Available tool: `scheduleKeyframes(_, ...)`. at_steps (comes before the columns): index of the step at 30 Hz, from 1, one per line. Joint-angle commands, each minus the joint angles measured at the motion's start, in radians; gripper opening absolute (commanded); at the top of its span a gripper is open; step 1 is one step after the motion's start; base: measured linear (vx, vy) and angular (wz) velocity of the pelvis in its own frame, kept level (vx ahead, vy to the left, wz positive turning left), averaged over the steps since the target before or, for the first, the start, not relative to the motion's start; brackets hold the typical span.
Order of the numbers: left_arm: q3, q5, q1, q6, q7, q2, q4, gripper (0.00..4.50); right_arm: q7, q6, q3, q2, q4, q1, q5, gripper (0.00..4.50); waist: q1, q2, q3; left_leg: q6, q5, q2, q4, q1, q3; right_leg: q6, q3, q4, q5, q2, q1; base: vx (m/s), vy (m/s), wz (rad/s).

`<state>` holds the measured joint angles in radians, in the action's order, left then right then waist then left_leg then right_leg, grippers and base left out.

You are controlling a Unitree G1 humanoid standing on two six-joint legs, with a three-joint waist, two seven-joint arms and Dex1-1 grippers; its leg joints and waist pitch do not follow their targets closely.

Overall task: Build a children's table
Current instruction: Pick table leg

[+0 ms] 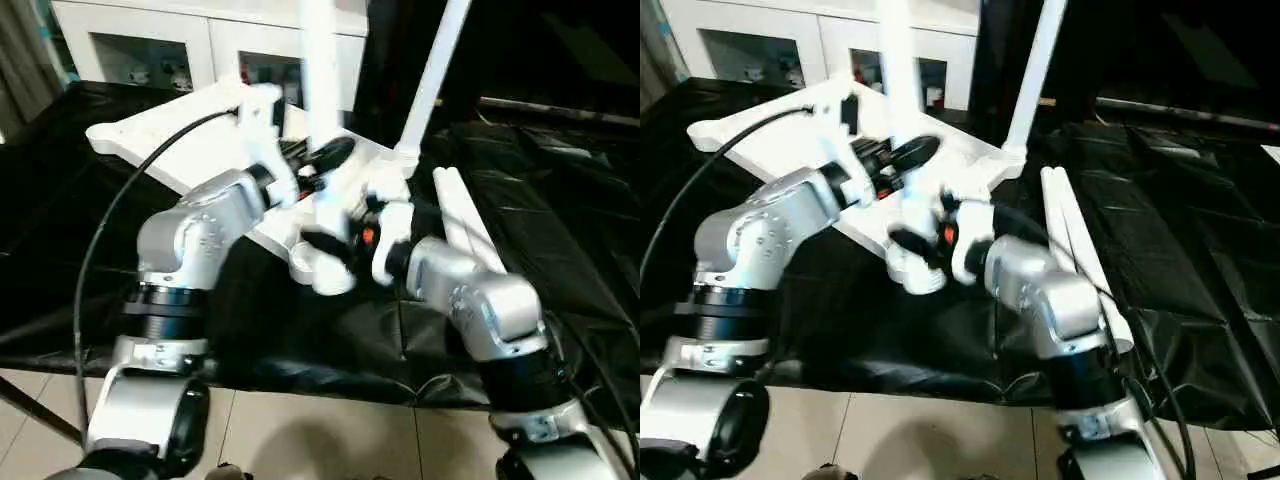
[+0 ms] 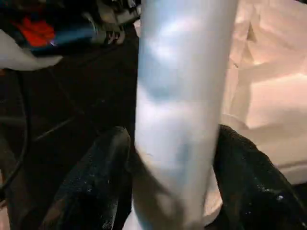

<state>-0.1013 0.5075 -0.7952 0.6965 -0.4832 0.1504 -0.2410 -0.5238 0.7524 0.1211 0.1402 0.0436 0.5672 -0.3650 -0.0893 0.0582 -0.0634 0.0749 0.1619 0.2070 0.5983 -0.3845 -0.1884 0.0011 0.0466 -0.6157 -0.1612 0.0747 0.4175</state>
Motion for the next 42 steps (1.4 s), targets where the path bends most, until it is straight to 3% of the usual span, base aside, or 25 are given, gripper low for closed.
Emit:
scheduleKeyframes(1,0.012,0.016,-0.011,0.011,-0.045,0.010,0.021,1.84,-0.037,0.017,-0.020,0.023,-0.021,0.012,-0.024,3.12,-0.002,-0.010,0.081,0.043,0.175,0.011,-0.066,0.020,0.008,-0.132,-0.032,0.065,-0.188,0.046,-0.057,0.000,0.000,0.00)
scheduleKeyframes(4,0.033,0.056,-0.006,0.038,-0.152,0.045,0.047,1.84,-0.140,0.069,-0.035,0.073,-0.039,0.012,-0.095,3.14,-0.006,-0.014,0.081,0.034,0.166,0.012,-0.065,0.023,0.007,-0.156,-0.033,0.059,-0.150,0.045,-0.057,0.000,0.000,0.00)
scheduleKeyframes(6,0.043,0.094,-0.004,0.049,-0.244,0.070,0.067,1.84,-0.227,0.109,-0.036,0.122,-0.058,0.005,-0.143,3.14,-0.008,-0.010,0.080,0.027,0.160,0.012,-0.065,0.021,0.006,-0.173,-0.033,0.057,-0.129,0.045,-0.060,0.000,0.000,0.00)
scheduleKeyframes(11,-0.004,0.212,-0.018,0.093,-0.356,0.074,0.102,1.84,-0.289,0.132,-0.012,0.171,-0.064,-0.005,-0.161,3.14,-0.011,-0.009,0.080,0.029,0.166,0.012,-0.062,0.021,0.004,-0.196,-0.033,0.058,-0.161,0.051,-0.060,0.000,0.000,0.00)
scheduleKeyframes(16,-0.019,0.258,-0.019,0.117,-0.386,0.073,0.116,1.84,-0.296,0.144,0.000,0.179,-0.062,-0.006,-0.170,2.76,-0.006,-0.008,0.076,0.039,0.204,0.013,-0.064,0.023,0.006,-0.166,-0.032,0.068,-0.251,0.050,-0.056,0.000,0.000,0.00)
scheduleKeyframes(19,-0.009,0.251,-0.015,0.113,-0.389,0.077,0.112,1.84,-0.296,0.144,0.005,0.177,-0.059,-0.006,-0.168,2.37,-0.006,-0.010,0.076,0.046,0.211,0.014,-0.066,0.023,0.008,-0.150,-0.031,0.071,-0.280,0.050,-0.054,0.000,0.000,0.00)
scheduleKeyframes(22,-0.008,0.251,-0.014,0.116,-0.391,0.080,0.111,1.84,-0.300,0.140,0.007,0.176,-0.057,-0.004,-0.162,2.27,-0.007,-0.009,0.076,0.049,0.214,0.014,-0.067,0.022,0.008,-0.144,-0.031,0.071,-0.279,0.049,-0.054,0.000,0.000,0.00)
scheduleKeyframes(26,-0.027,0.245,-0.029,0.134,-0.333,0.067,0.079,1.84,-0.283,0.131,0.004,0.169,-0.054,-0.004,-0.158,2.00,-0.007,-0.008,0.079,0.049,0.191,0.014,-0.065,0.021,0.007,-0.152,-0.032,0.064,-0.236,0.048,-0.055,0.000,0.000,0.00)
scheduleKeyframes(28,-0.022,0.197,-0.040,0.135,-0.268,0.070,0.045,2.40,-0.259,0.120,-0.001,0.157,-0.055,-0.007,-0.154,1.98,-0.009,-0.008,0.079,0.047,0.183,0.013,-0.064,0.020,0.007,-0.153,-0.032,0.064,-0.227,0.049,-0.055,0.000,0.000,0.00)
scheduleKeyframes(29,0.013,0.111,-0.025,0.074,-0.208,0.068,0.048,2.54,-0.224,0.108,-0.009,0.138,-0.052,-0.008,-0.145,1.96,-0.009,-0.007,0.079,0.046,0.183,0.012,-0.065,0.021,0.007,-0.148,-0.031,0.067,-0.236,0.048,-0.055,0.000,0.000,0.00)
scheduleKeyframes(32,0.051,0.018,-0.005,0.020,-0.109,0.049,0.054,2.64,-0.182,0.098,-0.020,0.115,-0.047,-0.006,-0.133,1.95,-0.008,-0.010,0.080,0.056,0.187,0.015,-0.066,0.021,0.009,-0.128,-0.033,0.071,-0.248,0.051,-0.055,0.000,0.000,0.00)
scheduleKeyframes(34,0.063,0.003,0.006,0.019,-0.092,0.042,0.060,2.92,-0.170,0.097,-0.025,0.108,-0.050,-0.007,-0.132,1.95,-0.007,-0.016,0.082,0.059,0.179,0.014,-0.066,0.020,0.010,-0.133,-0.031,0.067,-0.220,0.049,-0.057,0.000,0.000,0.00)
scheduleKeyframes(37,0.072,-0.002,0.022,0.010,-0.082,0.026,0.070,2.97,-0.150,0.090,-0.031,0.098,-0.045,-0.003,-0.124,1.95,-0.004,-0.014,0.082,0.051,0.163,0.013,-0.065,0.018,0.009,-0.151,-0.031,0.063,-0.168,0.047,-0.058,0.000,0.000,0.00)
scheduleKeyframes(39,0.067,0.003,0.027,0.020,-0.065,0.015,0.074,2.97,-0.140,0.088,-0.033,0.094,-0.044,0.000,-0.121,1.95,-0.003,-0.019,0.082,0.050,0.172,0.013,-0.064,0.020,0.009,-0.161,-0.031,0.062,-0.163,0.046,-0.058,0.000,0.000,0.00)
scheduleKeyframes(42,0.076,-0.016,0.025,0.031,-0.022,0.011,0.064,2.97,-0.124,0.082,-0.037,0.087,-0.038,0.005,-0.117,1.95,-0.003,-0.017,0.082,0.051,0.185,0.012,-0.065,0.020,0.009,-0.161,-0.031,0.064,-0.179,0.046,-0.058,0.000,0.000,0.00)
